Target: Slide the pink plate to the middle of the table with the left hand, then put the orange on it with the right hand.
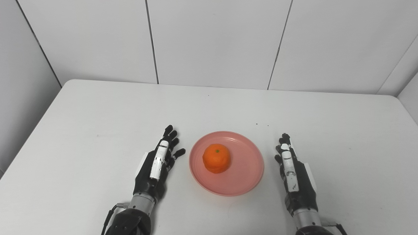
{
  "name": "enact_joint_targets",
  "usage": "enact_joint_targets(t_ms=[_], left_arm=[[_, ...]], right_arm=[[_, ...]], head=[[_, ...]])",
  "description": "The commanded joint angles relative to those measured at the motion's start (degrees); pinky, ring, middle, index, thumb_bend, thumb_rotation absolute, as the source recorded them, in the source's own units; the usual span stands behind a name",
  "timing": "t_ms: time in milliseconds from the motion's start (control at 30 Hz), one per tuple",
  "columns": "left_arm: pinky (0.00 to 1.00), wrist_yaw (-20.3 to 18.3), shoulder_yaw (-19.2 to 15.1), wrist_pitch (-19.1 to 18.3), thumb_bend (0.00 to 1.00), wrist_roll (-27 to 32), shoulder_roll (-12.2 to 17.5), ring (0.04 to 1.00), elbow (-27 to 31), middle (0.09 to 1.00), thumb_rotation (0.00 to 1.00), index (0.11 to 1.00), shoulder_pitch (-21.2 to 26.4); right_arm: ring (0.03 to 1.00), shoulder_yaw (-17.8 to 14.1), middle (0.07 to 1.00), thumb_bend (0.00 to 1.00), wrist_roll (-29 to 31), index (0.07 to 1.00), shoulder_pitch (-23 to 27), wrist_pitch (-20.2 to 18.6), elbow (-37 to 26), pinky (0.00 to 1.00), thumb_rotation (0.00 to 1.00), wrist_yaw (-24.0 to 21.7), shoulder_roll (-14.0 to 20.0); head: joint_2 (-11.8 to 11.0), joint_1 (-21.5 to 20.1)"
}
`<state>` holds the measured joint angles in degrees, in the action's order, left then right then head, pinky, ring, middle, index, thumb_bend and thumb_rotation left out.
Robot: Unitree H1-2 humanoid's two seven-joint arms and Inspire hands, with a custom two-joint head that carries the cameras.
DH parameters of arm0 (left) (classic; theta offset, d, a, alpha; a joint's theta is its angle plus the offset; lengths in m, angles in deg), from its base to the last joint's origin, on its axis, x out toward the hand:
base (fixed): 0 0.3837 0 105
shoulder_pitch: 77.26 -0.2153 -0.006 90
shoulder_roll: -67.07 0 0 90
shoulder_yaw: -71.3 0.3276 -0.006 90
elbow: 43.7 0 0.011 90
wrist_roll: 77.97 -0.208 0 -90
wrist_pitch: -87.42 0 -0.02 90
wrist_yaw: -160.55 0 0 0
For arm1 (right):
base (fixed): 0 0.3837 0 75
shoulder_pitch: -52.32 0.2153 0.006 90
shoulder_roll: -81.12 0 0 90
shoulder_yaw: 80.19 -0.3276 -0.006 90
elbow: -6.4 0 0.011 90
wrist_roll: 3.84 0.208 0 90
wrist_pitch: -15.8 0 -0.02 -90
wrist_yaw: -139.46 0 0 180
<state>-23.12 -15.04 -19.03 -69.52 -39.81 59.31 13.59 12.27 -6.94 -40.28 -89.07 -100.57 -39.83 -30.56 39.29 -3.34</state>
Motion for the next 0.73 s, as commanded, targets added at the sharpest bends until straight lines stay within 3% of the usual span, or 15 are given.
enact_joint_targets(t_ms=[0,700], left_arm=[[1.0,-0.39,0.33,1.6,0.39,-0.38,-0.13,1.0,1.12,1.0,1.0,1.0,0.02],[1.0,0.12,0.82,1.29,0.4,-0.97,-0.25,1.0,2.16,1.0,1.0,1.0,-0.49]], right_arm=[[0.985,0.77,1.0,0.25,-0.1,1.0,0.55,2.67,-1.72,0.98,1.0,0.05,-0.23],[0.985,1.37,1.0,0.27,0.41,1.0,-0.1,3.22,-2.46,0.99,1.0,0.56,-0.11]], head=[[0.1,0.18],[0.25,0.83]])
